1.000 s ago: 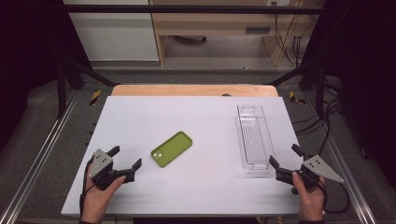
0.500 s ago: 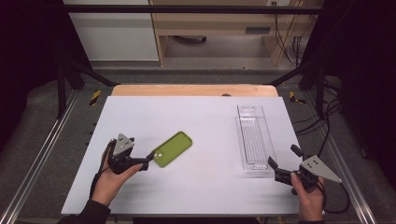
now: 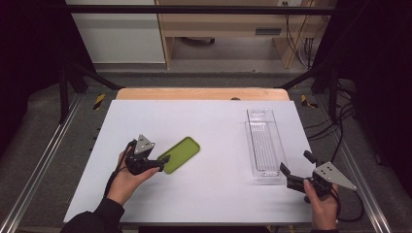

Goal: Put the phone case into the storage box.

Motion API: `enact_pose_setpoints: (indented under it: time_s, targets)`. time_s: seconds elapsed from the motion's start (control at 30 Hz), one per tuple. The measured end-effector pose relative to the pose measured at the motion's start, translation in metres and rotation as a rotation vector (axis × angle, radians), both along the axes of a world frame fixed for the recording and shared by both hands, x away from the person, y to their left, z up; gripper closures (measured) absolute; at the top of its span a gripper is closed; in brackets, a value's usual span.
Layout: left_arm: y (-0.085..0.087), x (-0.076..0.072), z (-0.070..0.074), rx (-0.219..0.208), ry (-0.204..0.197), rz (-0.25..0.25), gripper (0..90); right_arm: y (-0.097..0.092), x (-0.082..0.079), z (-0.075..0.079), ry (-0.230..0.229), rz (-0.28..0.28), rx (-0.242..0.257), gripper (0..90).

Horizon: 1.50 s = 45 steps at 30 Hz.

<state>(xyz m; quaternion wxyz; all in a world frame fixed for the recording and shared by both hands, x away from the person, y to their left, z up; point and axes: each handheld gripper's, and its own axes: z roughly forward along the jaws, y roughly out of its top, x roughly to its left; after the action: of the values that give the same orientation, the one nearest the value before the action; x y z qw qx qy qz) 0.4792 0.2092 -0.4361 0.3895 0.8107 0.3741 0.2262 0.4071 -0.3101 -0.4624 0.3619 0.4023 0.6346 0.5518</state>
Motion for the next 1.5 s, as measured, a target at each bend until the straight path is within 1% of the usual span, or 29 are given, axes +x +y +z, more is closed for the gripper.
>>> enact_pose_setpoints:
  time_s: [0.03, 0.07, 0.1, 0.13, 0.17, 0.2, 0.23, 0.27, 0.3, 0.33, 0.4, 0.43, 0.47, 0.53, 0.57, 0.6, 0.63, 0.67, 0.73, 0.87, 0.93, 1.0, 1.1, 1.13, 1.23, 1.27, 1.37, 1.47, 1.5]
  targets:
    - [-0.001, 0.001, 0.0, 0.004, 0.007, -0.001, 25.8, 0.0, 0.0, 0.0, 0.0, 0.0, 0.0, 3.1]
    - [-0.004, 0.002, -0.001, 0.003, 0.018, -0.005, 33.5, 0.0, 0.0, 0.0, 0.002, -0.002, 0.002, 3.1]
    - [-0.004, 0.002, -0.002, 0.002, 0.023, -0.008, 33.5, 0.0, 0.0, 0.0, 0.002, -0.002, 0.002, 3.1]
    - [-0.006, 0.003, -0.003, -0.004, 0.035, -0.017, 39.7, -0.001, 0.0, 0.0, 0.003, -0.002, 0.001, 3.1]
    - [-0.008, 0.003, -0.003, -0.002, 0.04, -0.02, 39.7, -0.001, 0.0, 0.0, 0.003, -0.002, 0.001, 3.1]
    - [-0.01, 0.003, -0.004, 0.007, 0.046, -0.03, 47.9, 0.0, 0.0, 0.0, 0.004, -0.002, 0.0, 3.1]
    - [-0.012, 0.004, -0.005, 0.015, 0.052, -0.037, 47.9, 0.0, 0.0, 0.0, 0.004, -0.002, 0.0, 3.1]
    - [-0.014, 0.004, -0.006, 0.019, 0.071, -0.033, 55.0, 0.0, 0.0, 0.0, 0.004, -0.001, -0.002, 3.1]
    - [-0.014, 0.004, -0.006, 0.019, 0.071, -0.033, 57.8, 0.0, 0.0, 0.0, 0.004, -0.001, -0.002, 3.1]
    - [-0.017, 0.006, -0.007, 0.021, 0.093, -0.035, 61.8, 0.0, 0.0, 0.0, 0.004, 0.0, -0.004, 3.1]
    - [-0.019, 0.007, -0.009, 0.027, 0.114, -0.036, 68.4, 0.0, 0.0, 0.0, 0.004, 0.002, -0.004, 3.1]
    - [-0.019, 0.007, -0.009, 0.027, 0.114, -0.036, 71.1, 0.0, 0.0, 0.0, 0.004, 0.002, -0.004, 3.1]
    - [-0.021, 0.007, -0.01, 0.031, 0.123, -0.038, 71.1, 0.0, 0.0, 0.0, 0.004, 0.002, -0.005, 3.1]
    - [-0.024, 0.008, -0.012, 0.035, 0.139, -0.043, 76.3, 0.0, 0.0, 0.0, 0.005, 0.002, -0.005, 3.1]
    - [-0.025, 0.008, -0.013, 0.035, 0.146, -0.045, 81.2, 0.0, 0.0, -0.001, 0.007, 0.002, -0.004, 3.2]
    - [-0.027, 0.008, -0.015, 0.034, 0.159, -0.049, 83.9, 0.0, 0.0, -0.001, 0.007, 0.001, -0.005, 3.2]
    - [-0.027, 0.008, -0.015, 0.034, 0.159, -0.049, 85.8, 0.0, 0.0, -0.001, 0.007, 0.001, -0.005, 3.2]
    - [-0.029, 0.008, -0.017, 0.042, 0.17, -0.049, 85.8, 0.0, 0.0, -0.001, 0.008, 0.0, -0.005, 3.2]
    - [-0.032, 0.008, -0.02, 0.045, 0.184, -0.048, 89.9, 0.0, 0.0, -0.001, 0.004, 0.001, -0.012, 3.2]
    - [-0.036, 0.008, -0.027, 0.054, 0.218, -0.039, 90.0, -0.001, 0.0, -0.001, 0.005, 0.002, -0.014, 3.2]
    - [-0.037, 0.007, -0.03, 0.066, 0.234, -0.037, 90.0, -0.001, 0.0, -0.001, 0.007, 0.001, -0.014, 3.2]
    - [-0.037, 0.006, -0.03, 0.055, 0.243, -0.031, 90.0, -0.001, 0.0, -0.001, 0.008, 0.001, -0.013, 3.2]
    - [-0.035, 0.003, -0.029, 0.055, 0.265, -0.023, 90.0, -0.001, 0.0, -0.001, 0.012, 0.001, -0.013, 3.2]
    - [-0.035, 0.003, -0.029, 0.055, 0.265, -0.023, 90.0, -0.001, 0.0, -0.001, 0.012, 0.001, -0.013, 3.2]
    - [-0.028, -0.001, -0.026, 0.061, 0.306, -0.032, 90.0, -0.001, 0.0, -0.001, 0.012, 0.0, -0.013, 3.2]
    - [-0.028, -0.001, -0.026, 0.061, 0.306, -0.032, 90.0, -0.001, 0.0, -0.001, 0.012, 0.0, -0.013, 3.2]
    - [-0.022, -0.004, -0.024, 0.054, 0.353, -0.056, 90.0, 0.0, 0.001, -0.002, 0.016, 0.001, -0.012, 3.2]
    - [-0.018, -0.01, -0.023, 0.062, 0.384, -0.083, 90.0, 0.001, 0.001, -0.002, 0.017, 0.001, -0.019, 3.2]
    - [-0.018, -0.012, -0.022, 0.065, 0.388, -0.087, 90.0, 0.001, 0.001, -0.002, 0.018, 0.001, -0.02, 3.2]
